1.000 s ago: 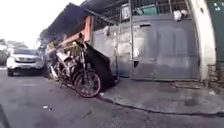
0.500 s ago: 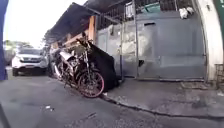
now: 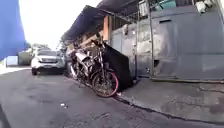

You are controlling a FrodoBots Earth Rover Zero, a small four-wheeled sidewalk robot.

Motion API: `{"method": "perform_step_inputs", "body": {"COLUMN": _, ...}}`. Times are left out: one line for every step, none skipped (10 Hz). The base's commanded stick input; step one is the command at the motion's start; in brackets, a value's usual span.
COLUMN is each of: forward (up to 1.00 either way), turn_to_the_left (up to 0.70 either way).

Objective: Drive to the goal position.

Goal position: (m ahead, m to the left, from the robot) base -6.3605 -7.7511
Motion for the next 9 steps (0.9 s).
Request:
{"method": "perform_step_inputs", "body": {"forward": 0.00, "turn_to_the_left": 1.00}}
{"method": "perform_step_inputs", "body": {"forward": 0.00, "turn_to_the_left": 1.00}}
{"method": "perform_step_inputs", "body": {"forward": 0.00, "turn_to_the_left": 1.00}}
{"method": "perform_step_inputs", "body": {"forward": 0.00, "turn_to_the_left": 1.00}}
{"method": "perform_step_inputs", "body": {"forward": 0.00, "turn_to_the_left": 1.00}}
{"method": "perform_step_inputs", "body": {"forward": 0.00, "turn_to_the_left": 1.00}}
{"method": "perform_step_inputs", "body": {"forward": 0.00, "turn_to_the_left": 1.00}}
{"method": "perform_step_inputs", "body": {"forward": 0.00, "turn_to_the_left": 1.00}}
{"method": "perform_step_inputs", "body": {"forward": 0.00, "turn_to_the_left": 1.00}}
